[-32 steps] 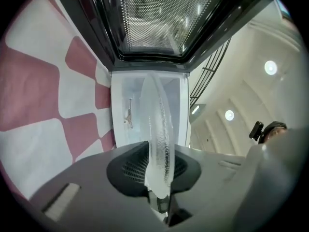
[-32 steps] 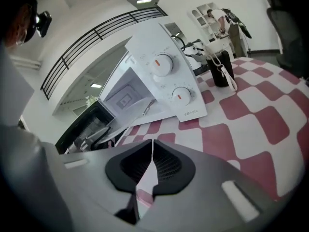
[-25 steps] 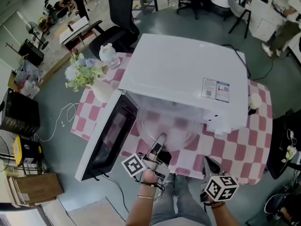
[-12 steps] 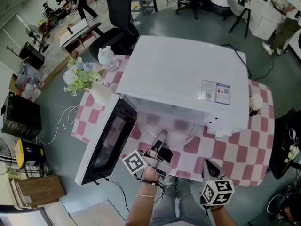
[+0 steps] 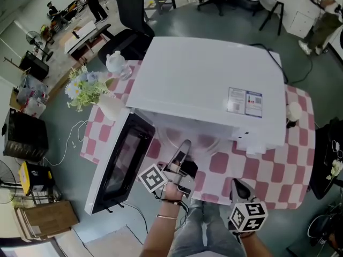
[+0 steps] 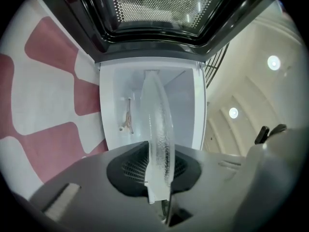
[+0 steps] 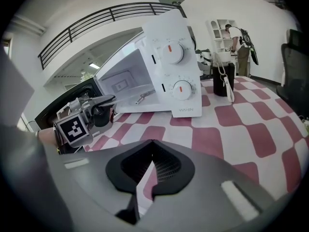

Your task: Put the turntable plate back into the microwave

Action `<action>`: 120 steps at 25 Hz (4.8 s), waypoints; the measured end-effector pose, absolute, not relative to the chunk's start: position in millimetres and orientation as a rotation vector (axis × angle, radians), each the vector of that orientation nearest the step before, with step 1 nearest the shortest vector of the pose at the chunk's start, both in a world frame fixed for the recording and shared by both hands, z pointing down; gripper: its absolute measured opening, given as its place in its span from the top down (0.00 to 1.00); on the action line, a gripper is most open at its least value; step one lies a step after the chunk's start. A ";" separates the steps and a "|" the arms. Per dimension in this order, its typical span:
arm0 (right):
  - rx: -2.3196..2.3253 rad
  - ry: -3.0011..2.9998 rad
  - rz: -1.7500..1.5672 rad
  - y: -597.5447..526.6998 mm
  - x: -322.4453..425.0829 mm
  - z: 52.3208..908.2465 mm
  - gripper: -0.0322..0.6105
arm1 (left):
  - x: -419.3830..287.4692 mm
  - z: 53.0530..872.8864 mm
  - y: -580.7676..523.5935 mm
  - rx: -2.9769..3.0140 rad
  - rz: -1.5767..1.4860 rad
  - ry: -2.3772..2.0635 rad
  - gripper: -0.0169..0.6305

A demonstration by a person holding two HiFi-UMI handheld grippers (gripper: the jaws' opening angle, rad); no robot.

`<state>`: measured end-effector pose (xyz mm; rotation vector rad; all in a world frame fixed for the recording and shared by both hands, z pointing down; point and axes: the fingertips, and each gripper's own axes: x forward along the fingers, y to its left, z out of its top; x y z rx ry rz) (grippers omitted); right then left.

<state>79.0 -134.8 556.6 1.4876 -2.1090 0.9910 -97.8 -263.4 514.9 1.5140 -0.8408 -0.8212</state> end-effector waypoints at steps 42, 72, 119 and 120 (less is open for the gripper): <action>1.500 -2.068 1.067 -156.4 92.0 563.4 0.93 | -81.3 516.1 -341.3 1.466 -0.790 -0.830 0.91; 1.499 -2.062 1.108 -163.1 90.9 564.5 0.94 | -76.3 524.6 -366.8 1.420 -0.752 -0.858 0.91; 1.441 -2.111 1.115 -184.1 88.5 557.4 0.94 | -83.1 541.2 -386.3 1.438 -0.476 -1.060 0.77; 1.440 -2.112 1.115 -184.3 88.4 557.0 0.94 | -82.7 540.3 -386.5 1.444 -0.463 -1.068 0.75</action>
